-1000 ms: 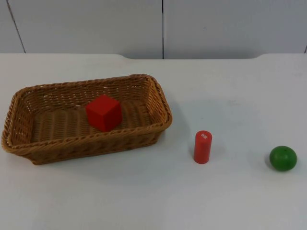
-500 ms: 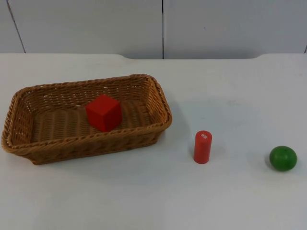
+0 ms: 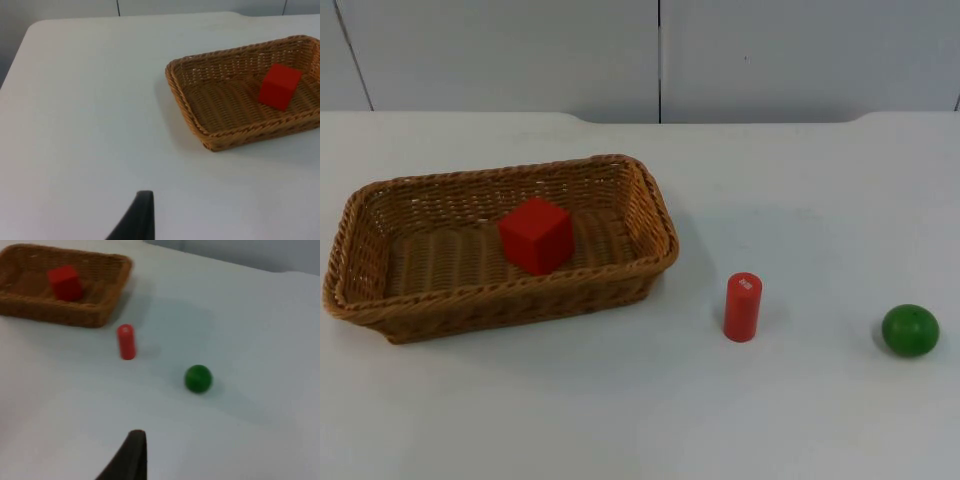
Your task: Pick up the basket with the left hand and place the object to the left of the red cylinder into the basket with the right hand.
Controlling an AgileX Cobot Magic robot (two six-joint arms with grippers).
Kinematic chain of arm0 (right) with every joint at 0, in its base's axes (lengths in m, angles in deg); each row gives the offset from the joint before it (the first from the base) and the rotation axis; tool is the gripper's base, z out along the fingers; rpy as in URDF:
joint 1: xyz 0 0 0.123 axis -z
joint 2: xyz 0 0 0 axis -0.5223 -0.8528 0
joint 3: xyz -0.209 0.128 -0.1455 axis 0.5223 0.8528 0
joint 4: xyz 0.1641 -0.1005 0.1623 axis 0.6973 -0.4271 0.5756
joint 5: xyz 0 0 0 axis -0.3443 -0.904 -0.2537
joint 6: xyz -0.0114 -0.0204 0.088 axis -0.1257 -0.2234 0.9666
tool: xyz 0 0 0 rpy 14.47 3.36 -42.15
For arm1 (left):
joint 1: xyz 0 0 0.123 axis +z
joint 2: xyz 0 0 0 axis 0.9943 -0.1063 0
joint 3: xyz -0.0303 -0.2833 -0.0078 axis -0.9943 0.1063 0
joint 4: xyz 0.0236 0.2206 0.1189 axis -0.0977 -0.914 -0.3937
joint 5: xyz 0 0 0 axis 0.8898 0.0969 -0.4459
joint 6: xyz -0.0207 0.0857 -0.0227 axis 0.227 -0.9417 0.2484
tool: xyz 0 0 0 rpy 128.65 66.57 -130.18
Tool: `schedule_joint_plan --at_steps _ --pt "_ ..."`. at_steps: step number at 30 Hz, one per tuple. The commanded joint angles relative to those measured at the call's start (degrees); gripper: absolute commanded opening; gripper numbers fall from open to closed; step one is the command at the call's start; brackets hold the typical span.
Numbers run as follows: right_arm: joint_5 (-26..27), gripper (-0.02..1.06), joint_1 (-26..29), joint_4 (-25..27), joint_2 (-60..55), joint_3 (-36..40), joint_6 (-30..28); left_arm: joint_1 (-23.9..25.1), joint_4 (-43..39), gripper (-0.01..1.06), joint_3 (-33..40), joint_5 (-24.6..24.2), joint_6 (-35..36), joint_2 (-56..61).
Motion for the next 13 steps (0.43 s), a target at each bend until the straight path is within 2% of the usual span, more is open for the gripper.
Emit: schedule_joint_plan --at_steps 1,4,5,10,13 --pt "0.2 1.05 3.3 0.4 0.2 0.3 0.1 -0.2 0.0 1.05 0.3 -0.2 0.3 0.3" --pt "0.2 1.05 10.2 0.4 0.2 0.3 0.1 -0.2 0.0 1.05 0.3 -0.2 0.3 0.3" --pt "0.2 1.05 10.2 0.4 0.2 0.3 0.1 -0.2 0.0 1.05 0.3 -0.2 0.3 0.3" --pt "0.2 1.05 17.9 0.4 0.2 0.3 0.1 -0.2 0.0 1.05 0.3 -0.2 0.3 0.3" --pt "0.2 1.05 19.6 0.4 0.2 0.3 0.1 -0.2 0.0 1.05 0.3 -0.2 0.3 0.3"
